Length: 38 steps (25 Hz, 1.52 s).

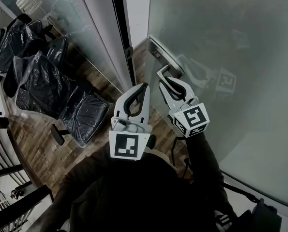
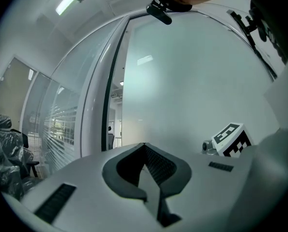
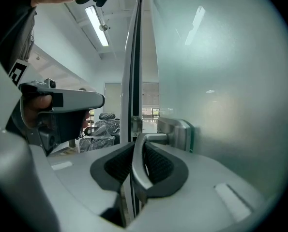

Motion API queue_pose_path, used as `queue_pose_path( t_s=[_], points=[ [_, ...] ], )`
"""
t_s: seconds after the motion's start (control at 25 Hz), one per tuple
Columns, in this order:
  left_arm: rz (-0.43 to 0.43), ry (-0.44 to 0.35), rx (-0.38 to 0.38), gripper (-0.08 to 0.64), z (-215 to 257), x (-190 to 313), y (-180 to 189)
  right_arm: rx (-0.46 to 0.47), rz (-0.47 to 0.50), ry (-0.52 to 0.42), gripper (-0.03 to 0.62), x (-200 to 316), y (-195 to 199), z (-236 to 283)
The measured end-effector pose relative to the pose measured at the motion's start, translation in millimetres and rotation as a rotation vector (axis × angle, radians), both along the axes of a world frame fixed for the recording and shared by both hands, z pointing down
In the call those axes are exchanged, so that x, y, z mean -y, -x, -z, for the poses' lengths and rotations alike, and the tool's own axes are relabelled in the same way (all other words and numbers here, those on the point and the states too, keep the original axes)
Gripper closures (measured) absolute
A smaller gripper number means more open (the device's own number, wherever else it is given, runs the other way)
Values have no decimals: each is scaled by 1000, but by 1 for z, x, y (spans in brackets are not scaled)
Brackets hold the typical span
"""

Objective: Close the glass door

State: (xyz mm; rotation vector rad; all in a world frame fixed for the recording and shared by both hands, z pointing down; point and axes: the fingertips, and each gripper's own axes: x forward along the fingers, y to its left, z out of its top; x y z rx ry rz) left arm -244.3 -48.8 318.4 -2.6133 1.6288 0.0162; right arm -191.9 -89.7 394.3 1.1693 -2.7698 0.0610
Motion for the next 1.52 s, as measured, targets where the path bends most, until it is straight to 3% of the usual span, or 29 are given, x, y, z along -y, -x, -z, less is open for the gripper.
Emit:
queue_pose_path(
  t_s=[0.76,1.52],
  points=[
    [57,-13,27,563,5,-6,31,1,91,14,529,-15,39,-7],
    [65,-6,37,563,4,-15,32,-6,100,25,531,-22,41,-8]
  ],
)
